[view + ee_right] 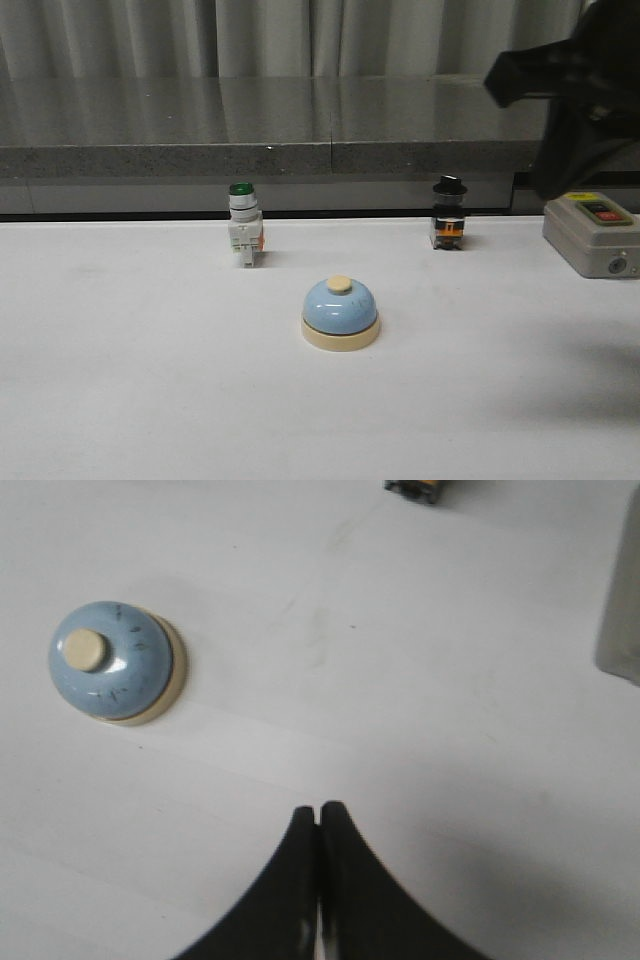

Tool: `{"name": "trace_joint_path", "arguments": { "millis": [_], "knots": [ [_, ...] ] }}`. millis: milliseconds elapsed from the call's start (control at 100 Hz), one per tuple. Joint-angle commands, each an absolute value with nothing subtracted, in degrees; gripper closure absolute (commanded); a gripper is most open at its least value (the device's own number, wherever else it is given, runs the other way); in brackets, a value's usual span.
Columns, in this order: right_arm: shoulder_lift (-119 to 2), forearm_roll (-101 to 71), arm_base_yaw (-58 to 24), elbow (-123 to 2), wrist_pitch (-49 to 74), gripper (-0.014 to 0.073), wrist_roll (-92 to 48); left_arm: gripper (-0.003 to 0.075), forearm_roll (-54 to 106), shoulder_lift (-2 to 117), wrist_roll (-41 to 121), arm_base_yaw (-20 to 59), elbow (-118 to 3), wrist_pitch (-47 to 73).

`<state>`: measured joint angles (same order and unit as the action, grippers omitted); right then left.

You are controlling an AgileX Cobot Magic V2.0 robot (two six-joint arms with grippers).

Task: Place and press bell with both arms
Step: 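Move the closed right gripper over the bell's cream button, then press down on the bell button with the right gripper tips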

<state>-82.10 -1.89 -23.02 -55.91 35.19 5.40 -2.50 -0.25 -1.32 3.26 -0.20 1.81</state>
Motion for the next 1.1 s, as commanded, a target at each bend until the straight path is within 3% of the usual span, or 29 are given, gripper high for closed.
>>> {"name": "trace_joint_path", "arguments": {
  "millis": [0, 480, 1090],
  "knots": [
    [-84.20, -2.22, -25.28, -60.59, 32.31, 0.0658, 4.96, 0.0741, -2.02, -2.07, -1.77, 3.15, 3.01, -3.00],
    [-101.41, -2.22, -35.35, -74.65, 32.67, 0.0658, 4.96, 0.0741, -2.02, -2.07, -1.77, 3.15, 3.01, -3.00],
    [-104.08, -0.86, -35.98, -76.69, 33.57, 0.0658, 4.96, 0.0741, -2.02, -2.07, -1.77, 3.15, 3.01, -3.00]
  ]
}}
